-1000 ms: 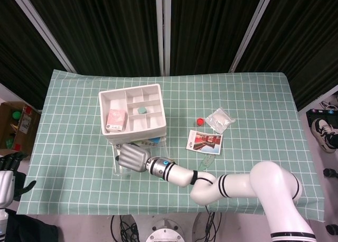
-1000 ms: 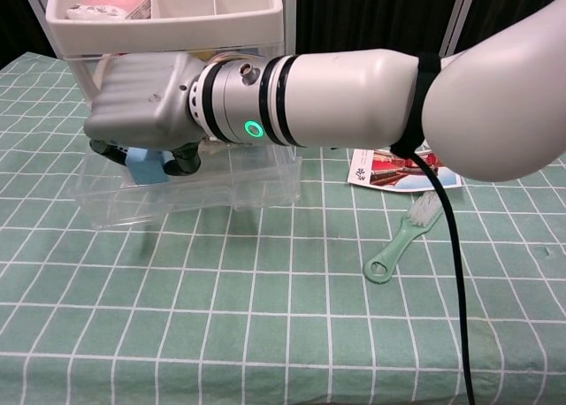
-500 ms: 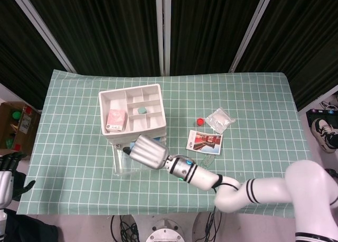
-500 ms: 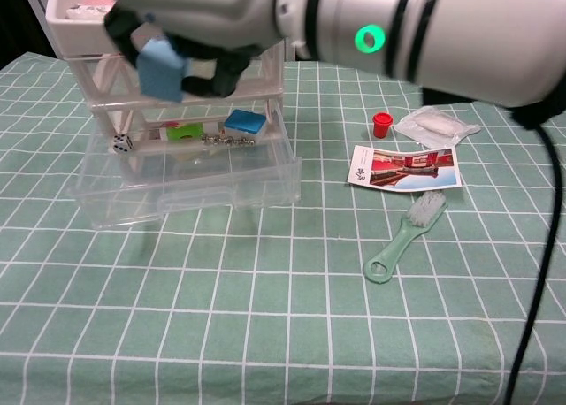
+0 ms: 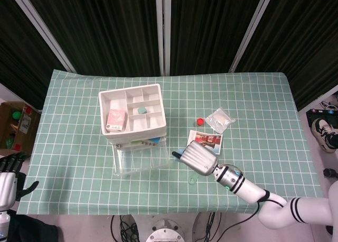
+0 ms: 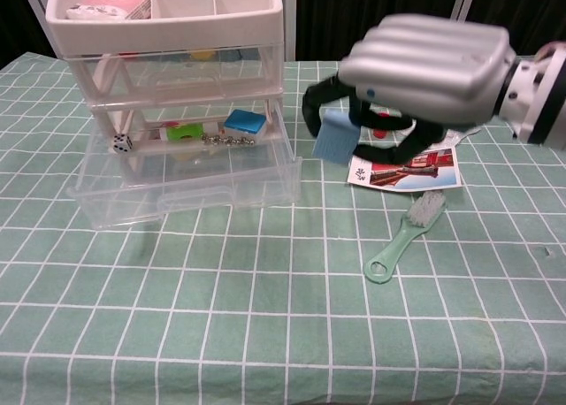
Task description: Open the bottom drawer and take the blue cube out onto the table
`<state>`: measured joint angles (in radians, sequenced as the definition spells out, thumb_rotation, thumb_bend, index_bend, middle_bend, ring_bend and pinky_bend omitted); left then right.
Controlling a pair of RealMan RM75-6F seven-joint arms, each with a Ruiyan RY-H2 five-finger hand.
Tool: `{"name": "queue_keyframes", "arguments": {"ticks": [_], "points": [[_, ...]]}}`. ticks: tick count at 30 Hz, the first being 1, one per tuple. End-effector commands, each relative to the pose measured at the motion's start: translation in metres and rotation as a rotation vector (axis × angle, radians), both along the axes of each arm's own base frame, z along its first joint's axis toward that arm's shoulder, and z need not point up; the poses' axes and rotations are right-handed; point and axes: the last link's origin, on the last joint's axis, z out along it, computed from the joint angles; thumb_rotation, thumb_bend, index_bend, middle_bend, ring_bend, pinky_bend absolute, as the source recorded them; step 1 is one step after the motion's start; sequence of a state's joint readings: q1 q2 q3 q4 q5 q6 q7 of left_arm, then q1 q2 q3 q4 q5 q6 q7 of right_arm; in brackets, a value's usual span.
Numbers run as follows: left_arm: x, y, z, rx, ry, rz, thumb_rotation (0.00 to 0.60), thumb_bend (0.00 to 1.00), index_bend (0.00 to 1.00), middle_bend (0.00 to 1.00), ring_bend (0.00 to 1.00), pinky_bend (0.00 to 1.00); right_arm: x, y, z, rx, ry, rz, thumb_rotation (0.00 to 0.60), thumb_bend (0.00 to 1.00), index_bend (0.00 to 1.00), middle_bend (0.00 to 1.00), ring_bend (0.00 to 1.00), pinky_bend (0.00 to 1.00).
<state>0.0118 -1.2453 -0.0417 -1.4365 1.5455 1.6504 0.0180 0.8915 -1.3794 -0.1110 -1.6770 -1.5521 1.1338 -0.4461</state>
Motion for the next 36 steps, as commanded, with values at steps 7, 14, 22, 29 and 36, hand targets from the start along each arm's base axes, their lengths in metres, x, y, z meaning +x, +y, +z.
{"name": "queue_keyframes", "arguments": {"ticks": [7, 14, 22, 29, 36], "points": [[0.005, -0.003, 0.003, 0.003, 0.015, -0.001, 0.600, 0.05, 0.24, 0.20, 0.18, 0.20, -0.017, 0.039, -0.051, 0.150, 0.073, 0.093, 0.600, 0.48, 0.62, 0.88, 0.93, 1.00], [0.007, -0.001, 0.001, -0.004, 0.013, -0.005, 0.600, 0.05, 0.24, 0.20, 0.18, 0.20, -0.016, 0.036, -0.066, 0.140, 0.133, 0.102, 0.600, 0.39, 0.24, 0.86, 0.92, 1.00], [0.007, 0.001, 0.002, -0.002, 0.012, -0.012, 0.600, 0.05, 0.24, 0.21, 0.18, 0.20, -0.026, 0.037, -0.026, 0.038, 0.052, 0.061, 0.600, 0.29, 0.00, 0.84, 0.92, 1.00], [0.009, 0.009, 0.000, 0.002, 0.012, -0.037, 0.600, 0.05, 0.24, 0.20, 0.18, 0.20, -0.072, 0.033, 0.065, -0.217, -0.120, -0.181, 0.600, 0.29, 0.04, 0.72, 0.78, 0.96], [0.014, 0.017, -0.006, -0.021, 0.015, -0.059, 0.600, 0.05, 0.24, 0.21, 0.18, 0.20, -0.137, 0.051, 0.129, -0.311, -0.220, -0.555, 0.600, 0.29, 0.00, 0.06, 0.01, 0.05]]}}
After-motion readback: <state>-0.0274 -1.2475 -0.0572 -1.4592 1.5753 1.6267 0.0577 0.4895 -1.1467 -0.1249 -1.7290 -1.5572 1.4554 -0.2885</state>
